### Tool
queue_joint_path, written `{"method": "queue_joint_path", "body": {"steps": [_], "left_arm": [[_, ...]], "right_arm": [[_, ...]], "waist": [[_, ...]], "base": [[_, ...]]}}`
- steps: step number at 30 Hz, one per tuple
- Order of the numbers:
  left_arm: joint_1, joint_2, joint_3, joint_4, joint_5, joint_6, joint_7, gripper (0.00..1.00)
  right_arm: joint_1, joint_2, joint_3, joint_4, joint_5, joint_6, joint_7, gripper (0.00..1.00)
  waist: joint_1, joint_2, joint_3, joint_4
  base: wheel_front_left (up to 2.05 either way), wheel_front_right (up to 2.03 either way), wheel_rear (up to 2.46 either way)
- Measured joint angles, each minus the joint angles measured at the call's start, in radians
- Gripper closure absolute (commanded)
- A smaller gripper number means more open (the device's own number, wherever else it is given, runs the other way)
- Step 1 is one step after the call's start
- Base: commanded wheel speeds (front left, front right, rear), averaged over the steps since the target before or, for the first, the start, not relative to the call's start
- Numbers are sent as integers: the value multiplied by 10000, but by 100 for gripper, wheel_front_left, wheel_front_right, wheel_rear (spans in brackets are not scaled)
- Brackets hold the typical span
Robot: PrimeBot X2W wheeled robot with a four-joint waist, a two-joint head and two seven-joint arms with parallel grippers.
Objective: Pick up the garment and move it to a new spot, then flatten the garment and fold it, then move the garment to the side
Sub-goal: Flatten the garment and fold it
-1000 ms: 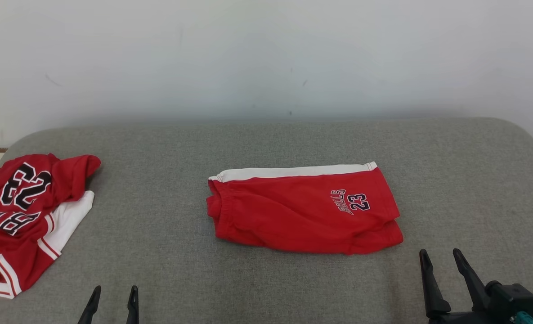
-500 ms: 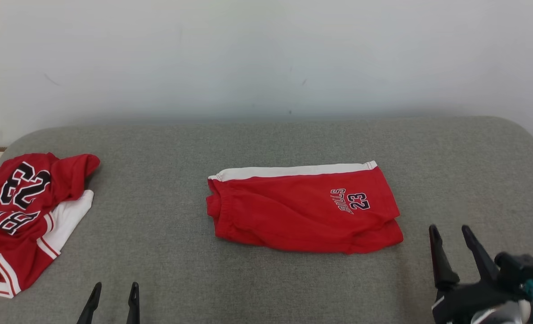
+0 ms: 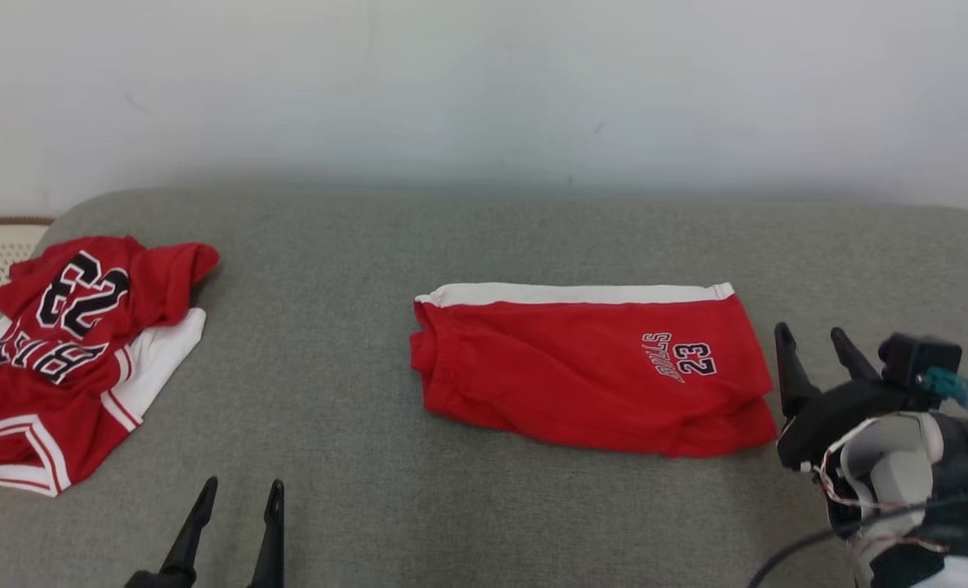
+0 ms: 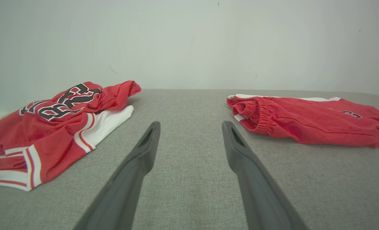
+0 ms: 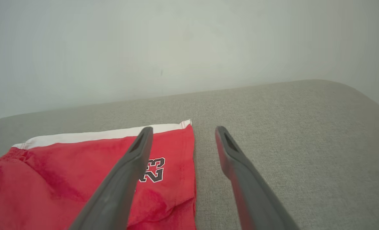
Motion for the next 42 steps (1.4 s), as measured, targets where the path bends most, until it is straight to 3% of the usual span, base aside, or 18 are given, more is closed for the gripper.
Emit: {"method": "queue_joint_path", "body": {"steps": [10,18,24,28,29,30,31,38,42], "left_arm": [[-741,-132,-351,73,-71,-104,0,0],[-1095,-211,-487,88,-113,-171,0,0],[-1137,-236,-422,94,-113,-138,0,0],[-1168,-242,-393,134,-111,-134,0,0],[-1183,-244,-387,138,-109,-140,0,0],[-1197,-247,-387,140,-104,-153,0,0],[-1214,-249,-382,151,-96,-167,0,0],[-1227,-244,-297,249,-65,-178,0,0],[-1120,-242,-251,265,-46,-182,0,0]], "right_arm": [[-2522,-324,184,3290,92,0,242,0],[-3420,-453,286,5206,192,0,869,0],[-3605,-497,387,5567,301,0,932,0],[-3679,-426,476,5645,477,0,1521,0],[-3690,-395,516,5643,558,0,1651,7],[-3696,-362,581,5609,648,0,1676,64],[-3692,-351,639,5574,727,-2,1645,100],[-3474,-391,890,5499,1053,2,1139,100],[-3209,-807,1024,5451,1313,0,834,100]], "waist": [[1,2,874,681],[2,2,1538,1164],[1,2,1816,1278],[0,0,1843,1177],[0,0,1847,1151],[-1,0,1850,1128],[0,0,1852,1105],[0,0,1640,1005],[0,0,1415,938]], "base": [[0,0,0],[0,0,0],[0,0,0],[0,0,0],[0,0,0],[0,0,0],[0,0,0],[0,0,0],[0,0,0]]}}
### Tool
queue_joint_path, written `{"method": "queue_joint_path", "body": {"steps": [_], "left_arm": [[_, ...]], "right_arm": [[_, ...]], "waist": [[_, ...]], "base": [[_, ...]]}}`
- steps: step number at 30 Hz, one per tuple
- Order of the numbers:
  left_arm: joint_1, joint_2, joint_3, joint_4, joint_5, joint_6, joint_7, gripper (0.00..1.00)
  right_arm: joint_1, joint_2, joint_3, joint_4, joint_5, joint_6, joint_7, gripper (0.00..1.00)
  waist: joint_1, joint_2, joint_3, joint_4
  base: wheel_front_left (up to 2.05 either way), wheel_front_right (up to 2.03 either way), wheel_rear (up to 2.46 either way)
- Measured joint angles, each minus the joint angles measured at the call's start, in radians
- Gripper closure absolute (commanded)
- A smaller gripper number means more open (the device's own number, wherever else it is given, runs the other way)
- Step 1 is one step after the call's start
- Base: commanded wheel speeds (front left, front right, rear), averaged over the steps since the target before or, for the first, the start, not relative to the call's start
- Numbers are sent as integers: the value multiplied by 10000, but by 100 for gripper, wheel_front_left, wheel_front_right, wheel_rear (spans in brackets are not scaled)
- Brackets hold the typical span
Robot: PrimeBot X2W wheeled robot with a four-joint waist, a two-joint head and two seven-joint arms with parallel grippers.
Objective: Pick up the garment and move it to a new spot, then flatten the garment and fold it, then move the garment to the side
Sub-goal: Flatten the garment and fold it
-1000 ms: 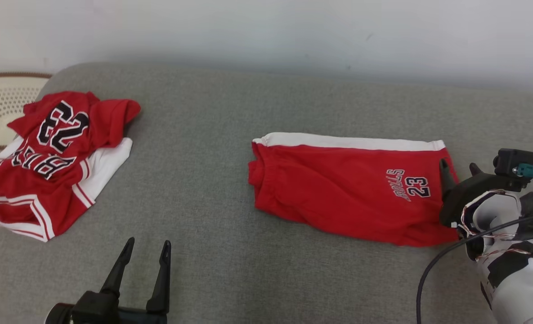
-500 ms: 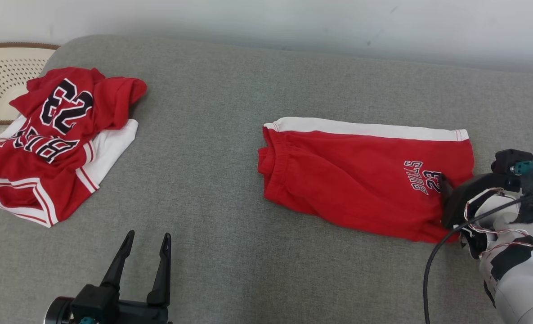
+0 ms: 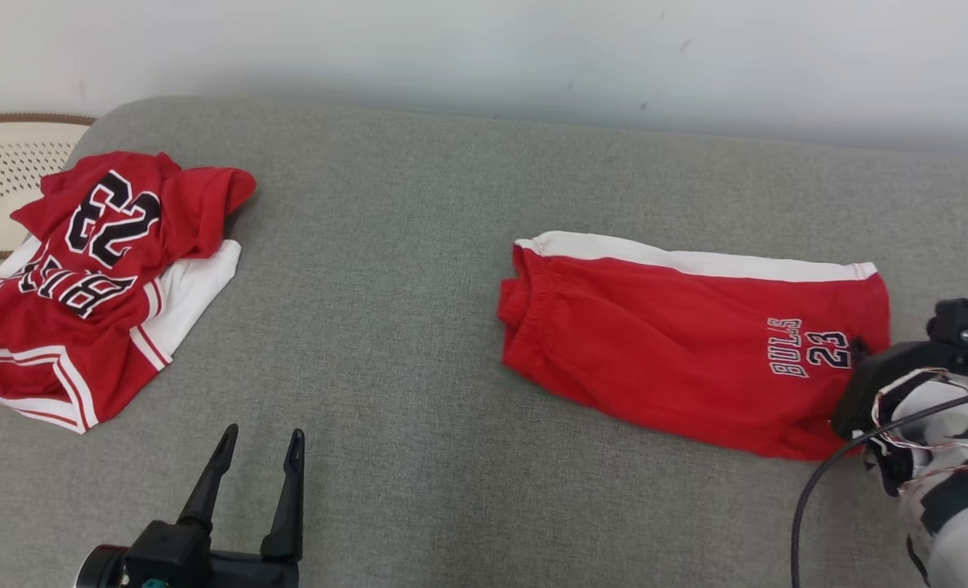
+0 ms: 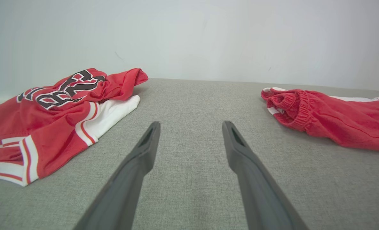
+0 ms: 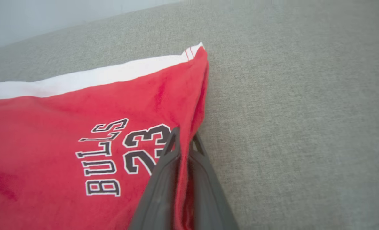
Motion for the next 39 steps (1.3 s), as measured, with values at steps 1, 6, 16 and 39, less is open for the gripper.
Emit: {"method": "queue_joint_path", "body": {"steps": [1,6,16,39], "left_arm": [[10,0,10,-6,23,-2,0,0],[199,10,88,-75,48,6,0,0],[358,8,146,-113,46,2,0,0],[151,-61,-568,-8,-136,-67,0,0]], "right_arm": [[70,-107,19,-61,155,0,-54,100],[401,-627,301,-428,579,0,-188,100],[857,-656,1235,-2500,2192,0,-128,100],[592,278,3916,-5275,4915,0,466,100]], "waist": [[0,0,-48,-19],[0,0,-198,-180],[0,0,-394,-700],[0,0,-419,47]], "base": [[0,0,0],[0,0,0],[0,0,0],[0,0,0]]}}
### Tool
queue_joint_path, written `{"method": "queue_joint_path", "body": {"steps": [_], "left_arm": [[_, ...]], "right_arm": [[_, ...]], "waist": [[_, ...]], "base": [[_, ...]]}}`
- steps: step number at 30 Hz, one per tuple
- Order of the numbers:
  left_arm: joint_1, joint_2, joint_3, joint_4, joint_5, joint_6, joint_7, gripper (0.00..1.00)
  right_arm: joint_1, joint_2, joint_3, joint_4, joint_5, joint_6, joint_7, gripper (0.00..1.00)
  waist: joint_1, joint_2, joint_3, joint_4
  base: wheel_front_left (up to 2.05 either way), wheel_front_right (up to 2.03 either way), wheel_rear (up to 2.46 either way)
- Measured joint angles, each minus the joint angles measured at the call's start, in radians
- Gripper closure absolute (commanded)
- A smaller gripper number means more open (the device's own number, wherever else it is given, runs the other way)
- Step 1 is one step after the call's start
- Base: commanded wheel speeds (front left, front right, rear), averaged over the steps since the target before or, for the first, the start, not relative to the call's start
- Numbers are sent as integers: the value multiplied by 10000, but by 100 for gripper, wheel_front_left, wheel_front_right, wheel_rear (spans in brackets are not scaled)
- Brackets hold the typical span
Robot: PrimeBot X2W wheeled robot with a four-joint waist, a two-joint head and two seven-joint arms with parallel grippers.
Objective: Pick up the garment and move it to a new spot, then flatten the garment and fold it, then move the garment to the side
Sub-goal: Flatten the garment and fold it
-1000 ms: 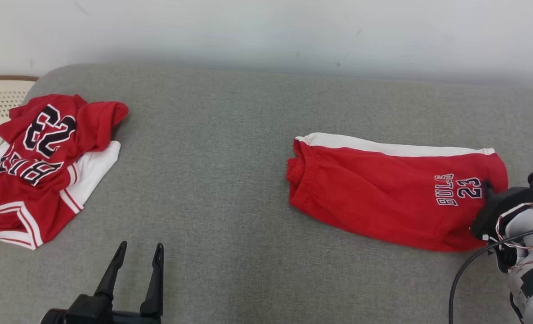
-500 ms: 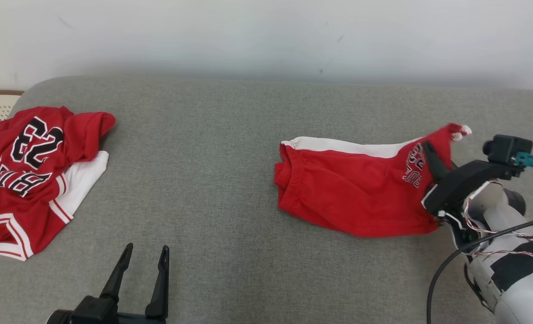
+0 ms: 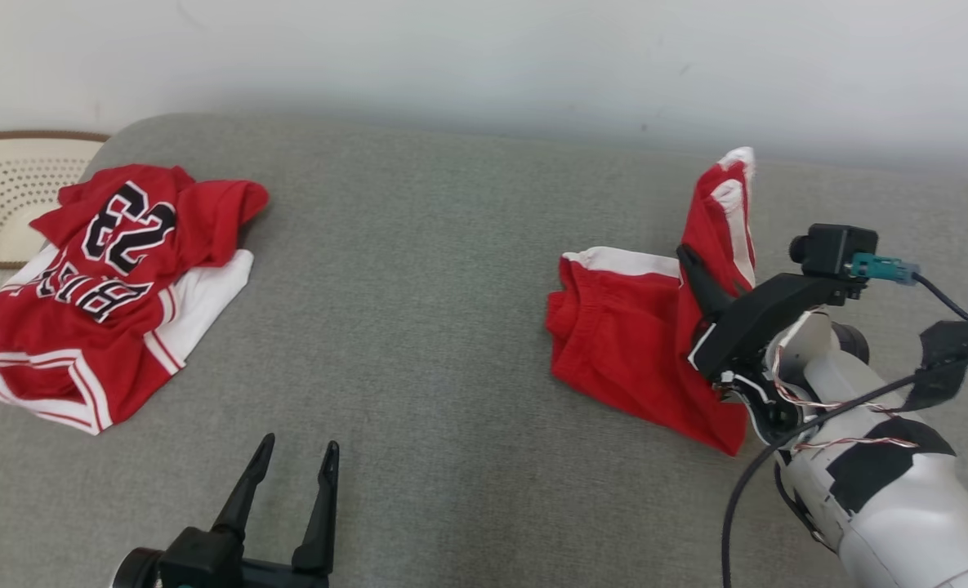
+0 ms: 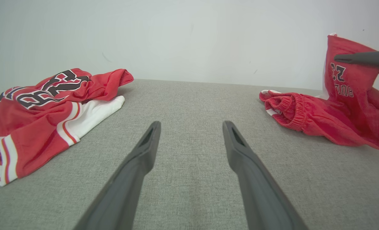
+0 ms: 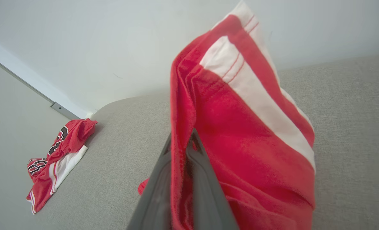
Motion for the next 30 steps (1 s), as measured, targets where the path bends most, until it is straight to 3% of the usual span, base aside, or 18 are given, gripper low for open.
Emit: {"method": "queue_joint_path", "body": {"steps": [14,15,16,17,23,30], "left_arm": [[-480,-25,-1127,190,-462,274,0,0],[-520,-25,-1181,199,-477,301,0,0],[-546,-25,-1210,205,-502,337,0,0],[-562,-25,-1233,215,-516,339,0,0],[-556,-27,-1131,286,-533,380,0,0],[-350,-27,-853,280,-451,355,0,0]], "right_arm": [[-679,796,700,2289,125,-2,-443,100],[-709,825,750,2422,123,-2,-491,85],[-719,851,807,2512,123,-2,-560,34],[-728,880,857,2569,127,-2,-621,0],[-816,779,1179,2268,209,-2,-1406,0],[-695,-63,1243,1235,395,0,-2197,0]], "waist": [[0,0,381,928],[0,0,404,969],[0,0,425,1005],[0,0,445,1029],[0,0,391,934],[-2,-1,139,642]], "base": [[0,0,0],[0,0,0],[0,0,0],[0,0,0],[0,0,0],[0,0,0]]}}
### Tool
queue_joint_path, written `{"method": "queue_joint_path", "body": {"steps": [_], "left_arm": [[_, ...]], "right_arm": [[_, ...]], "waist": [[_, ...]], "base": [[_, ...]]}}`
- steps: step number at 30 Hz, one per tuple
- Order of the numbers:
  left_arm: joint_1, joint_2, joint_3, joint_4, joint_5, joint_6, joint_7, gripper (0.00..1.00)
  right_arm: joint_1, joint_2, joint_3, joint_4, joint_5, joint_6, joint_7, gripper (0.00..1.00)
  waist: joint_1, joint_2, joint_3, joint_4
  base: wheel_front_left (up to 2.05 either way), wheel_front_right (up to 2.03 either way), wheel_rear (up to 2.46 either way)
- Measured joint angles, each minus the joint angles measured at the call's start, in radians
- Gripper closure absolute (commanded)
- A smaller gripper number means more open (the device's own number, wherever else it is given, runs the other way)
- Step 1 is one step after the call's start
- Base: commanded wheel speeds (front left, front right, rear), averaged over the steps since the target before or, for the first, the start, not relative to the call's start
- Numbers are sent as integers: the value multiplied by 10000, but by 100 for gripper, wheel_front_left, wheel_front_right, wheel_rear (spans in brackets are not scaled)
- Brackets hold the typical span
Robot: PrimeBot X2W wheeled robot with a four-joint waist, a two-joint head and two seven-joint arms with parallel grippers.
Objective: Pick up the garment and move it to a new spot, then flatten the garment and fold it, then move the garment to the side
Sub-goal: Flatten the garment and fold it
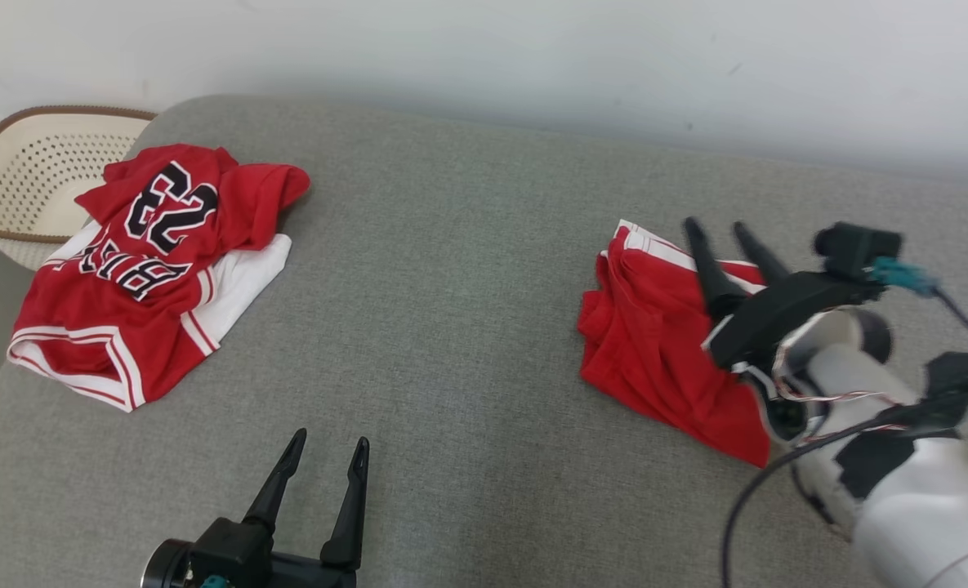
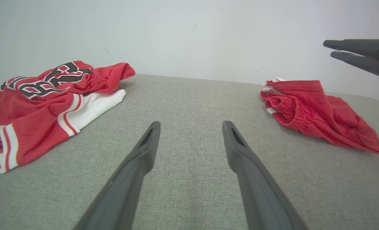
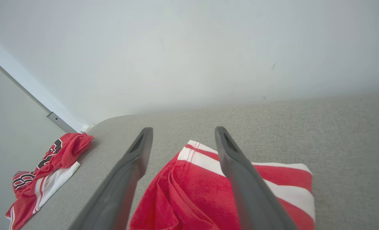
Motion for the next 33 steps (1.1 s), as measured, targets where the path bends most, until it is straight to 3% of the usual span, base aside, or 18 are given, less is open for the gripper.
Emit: {"method": "queue_joint_path", "body": {"steps": [9,10,18,19,20,22,33], "left_arm": [[253,-2,213,-81,111,-73,0,0],[261,0,282,-109,113,-81,0,0],[358,-2,430,-140,138,-105,0,0],[357,0,439,-142,140,-107,0,0],[355,0,439,-150,140,-111,0,0],[343,-2,426,-153,151,-155,0,0],[233,0,408,-192,320,-209,0,0]], "right_arm": [[766,-1536,-1150,-510,-67,0,-222,0],[1041,-1764,-1402,-393,-479,0,-224,0],[1914,-1365,-1941,151,-1041,0,-226,0],[1923,-1287,-1944,265,-1145,0,-226,9],[1940,-1210,-1937,368,-1248,0,-226,26],[1989,-1066,-1883,602,-1574,0,-226,100],[2002,-313,-2380,999,-3053,0,-226,100]], "waist": [[1,0,-196,-201],[1,0,-199,-205],[1,1,-168,-231],[1,0,-155,-229],[1,0,-141,-225],[0,0,-104,-206],[1,1,118,26]], "base": [[0,0,0],[0,0,0],[0,0,0],[0,0,0],[0,0,0],[0,0,0],[0,0,0]]}}
